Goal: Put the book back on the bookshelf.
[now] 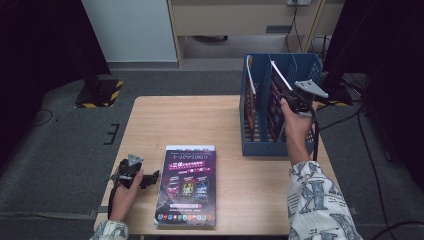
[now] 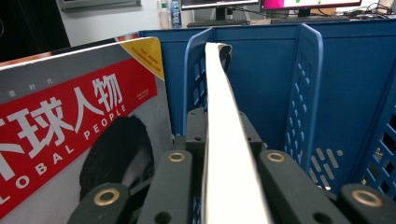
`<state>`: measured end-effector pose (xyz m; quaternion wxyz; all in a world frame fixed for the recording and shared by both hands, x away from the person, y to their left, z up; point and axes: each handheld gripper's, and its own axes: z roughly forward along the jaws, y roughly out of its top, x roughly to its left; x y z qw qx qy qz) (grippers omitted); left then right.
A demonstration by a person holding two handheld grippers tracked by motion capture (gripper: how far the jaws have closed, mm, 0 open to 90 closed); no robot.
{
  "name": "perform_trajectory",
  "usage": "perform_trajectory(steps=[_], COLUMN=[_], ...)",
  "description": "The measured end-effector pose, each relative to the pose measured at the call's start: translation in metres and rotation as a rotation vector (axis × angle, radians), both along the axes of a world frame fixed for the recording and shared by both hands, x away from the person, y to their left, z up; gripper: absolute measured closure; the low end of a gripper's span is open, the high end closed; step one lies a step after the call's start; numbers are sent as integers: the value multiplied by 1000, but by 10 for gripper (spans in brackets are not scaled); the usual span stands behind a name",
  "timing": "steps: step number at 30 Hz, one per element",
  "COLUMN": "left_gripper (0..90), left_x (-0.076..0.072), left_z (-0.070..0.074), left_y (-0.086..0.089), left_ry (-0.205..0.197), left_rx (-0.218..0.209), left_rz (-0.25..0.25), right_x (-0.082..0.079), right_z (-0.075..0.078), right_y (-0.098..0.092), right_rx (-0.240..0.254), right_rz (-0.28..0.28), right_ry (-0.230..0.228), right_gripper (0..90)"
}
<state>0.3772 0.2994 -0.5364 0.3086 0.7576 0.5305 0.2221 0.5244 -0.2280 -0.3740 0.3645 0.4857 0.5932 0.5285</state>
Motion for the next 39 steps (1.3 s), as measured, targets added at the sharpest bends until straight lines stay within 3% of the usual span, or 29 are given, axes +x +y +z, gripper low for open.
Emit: perform_trajectory(steps=[12,15,24,31,39], left_gripper=[25,25,25,25,25], left_x=[0,0,0,0,0], left_z=[0,0,0,0,0], left_y=[0,0,0,0,-1], left_ry=[0,0,0,0,-1], left_rx=[0,0,0,1,-1], left_rz=[0,0,-1,-3,-4], right_x=[-2,-2,1,6,7], right_z=[1,2,9,2,-3], right_y=[0,-1,-1,4,14], right_rx=[-27,-10,-11,-18,-32], right_rz=[-6,-6,-75,-102,-88], right_ry=[-8,-10,-38,-36,-39], right_gripper=[823,823,823,823,821])
